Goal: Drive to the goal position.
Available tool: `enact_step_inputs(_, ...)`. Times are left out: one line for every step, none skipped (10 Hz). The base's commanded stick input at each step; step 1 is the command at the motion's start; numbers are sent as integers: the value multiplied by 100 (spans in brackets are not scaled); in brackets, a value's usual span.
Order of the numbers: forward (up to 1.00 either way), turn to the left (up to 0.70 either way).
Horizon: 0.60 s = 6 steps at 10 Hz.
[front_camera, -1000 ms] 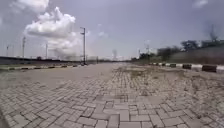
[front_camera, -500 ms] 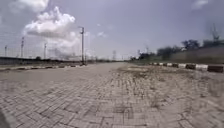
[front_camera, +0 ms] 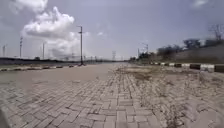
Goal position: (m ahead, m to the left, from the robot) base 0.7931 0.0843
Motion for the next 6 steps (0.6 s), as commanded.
enact_step_inputs(100,0)
enact_step_inputs(100,0)
enact_step_inputs(100,0)
enact_step_inputs(100,0)
enact_step_inputs(100,0)
enact_step_inputs(100,0)
